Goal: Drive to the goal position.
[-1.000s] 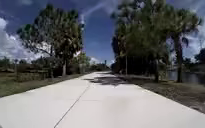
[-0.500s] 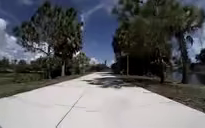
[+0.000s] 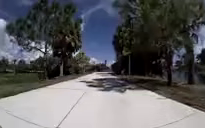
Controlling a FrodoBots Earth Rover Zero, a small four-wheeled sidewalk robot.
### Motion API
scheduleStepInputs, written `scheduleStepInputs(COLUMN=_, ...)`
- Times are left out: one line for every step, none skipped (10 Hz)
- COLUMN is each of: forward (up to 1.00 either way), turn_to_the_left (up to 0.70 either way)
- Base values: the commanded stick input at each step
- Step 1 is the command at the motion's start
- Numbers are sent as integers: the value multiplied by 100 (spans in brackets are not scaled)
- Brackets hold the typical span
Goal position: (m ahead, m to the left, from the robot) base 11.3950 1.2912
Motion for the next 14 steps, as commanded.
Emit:
scheduleStepInputs(forward=85, turn_to_the_left=0)
scheduleStepInputs(forward=85, turn_to_the_left=0)
scheduleStepInputs(forward=85, turn_to_the_left=0)
scheduleStepInputs(forward=85, turn_to_the_left=0)
scheduleStepInputs(forward=85, turn_to_the_left=0)
scheduleStepInputs(forward=85, turn_to_the_left=0)
scheduleStepInputs(forward=85, turn_to_the_left=0)
scheduleStepInputs(forward=85, turn_to_the_left=0)
scheduleStepInputs(forward=85, turn_to_the_left=0)
scheduleStepInputs(forward=85, turn_to_the_left=0)
scheduleStepInputs(forward=85, turn_to_the_left=0)
scheduleStepInputs(forward=85, turn_to_the_left=0)
scheduleStepInputs(forward=85, turn_to_the_left=0)
scheduleStepInputs(forward=85, turn_to_the_left=0)
